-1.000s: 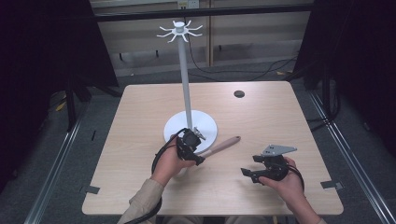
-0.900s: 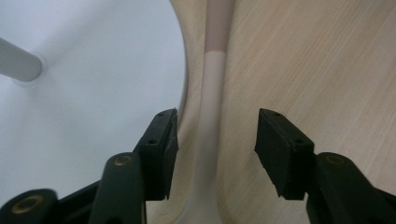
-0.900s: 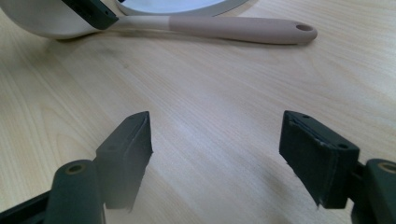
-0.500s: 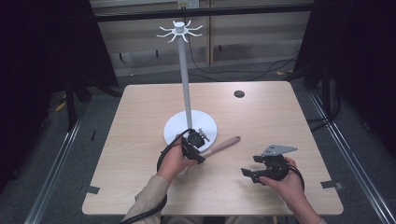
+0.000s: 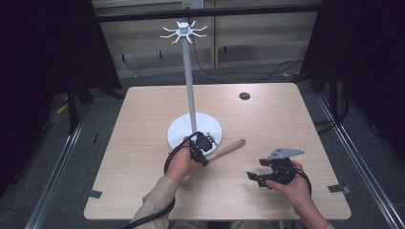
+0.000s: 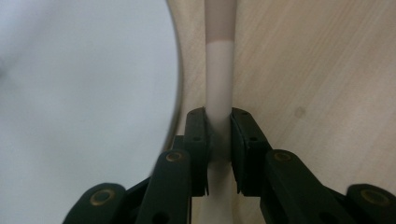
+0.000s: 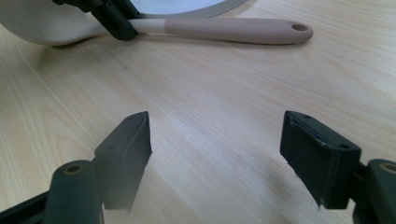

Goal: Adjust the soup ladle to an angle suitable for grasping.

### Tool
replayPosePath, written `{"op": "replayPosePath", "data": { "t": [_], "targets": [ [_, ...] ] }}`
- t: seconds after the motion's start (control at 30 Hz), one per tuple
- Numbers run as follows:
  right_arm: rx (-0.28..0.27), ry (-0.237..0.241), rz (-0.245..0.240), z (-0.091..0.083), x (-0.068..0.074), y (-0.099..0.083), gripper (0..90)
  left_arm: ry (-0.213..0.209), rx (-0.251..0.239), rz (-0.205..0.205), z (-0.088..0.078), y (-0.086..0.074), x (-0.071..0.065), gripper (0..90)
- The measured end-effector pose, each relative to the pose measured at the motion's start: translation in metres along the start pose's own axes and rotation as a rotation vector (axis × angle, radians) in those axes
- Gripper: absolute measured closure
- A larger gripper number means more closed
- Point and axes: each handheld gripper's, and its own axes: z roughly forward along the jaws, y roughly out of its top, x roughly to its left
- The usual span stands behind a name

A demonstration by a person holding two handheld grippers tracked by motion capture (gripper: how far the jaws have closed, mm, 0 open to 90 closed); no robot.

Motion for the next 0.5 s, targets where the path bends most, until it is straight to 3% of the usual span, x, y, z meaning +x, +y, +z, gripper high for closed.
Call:
{"op": "replayPosePath", "data": {
  "t": [0.2,0.43,0.47,0.5],
  "targets": [
    [-0.001,0.001,-0.003,0.001,0.001,0.001,24.9,-0.006,-0.004,-0.01,-0.002,-0.007,-0.001,77.4],
    [-0.002,-0.001,0.0,0.001,0.001,0.002,24.9,0.004,0.016,-0.007,0.001,0.0,-0.003,73.8],
    [-0.001,-0.001,0.0,0.001,0.001,0.002,24.9,0.003,0.005,-0.021,0.002,0.001,-0.003,74.3],
    [0.0,0.001,0.0,0.002,0.001,0.002,25.0,-0.002,0.034,0.003,0.001,0.003,-0.003,77.7]
  ]
}}
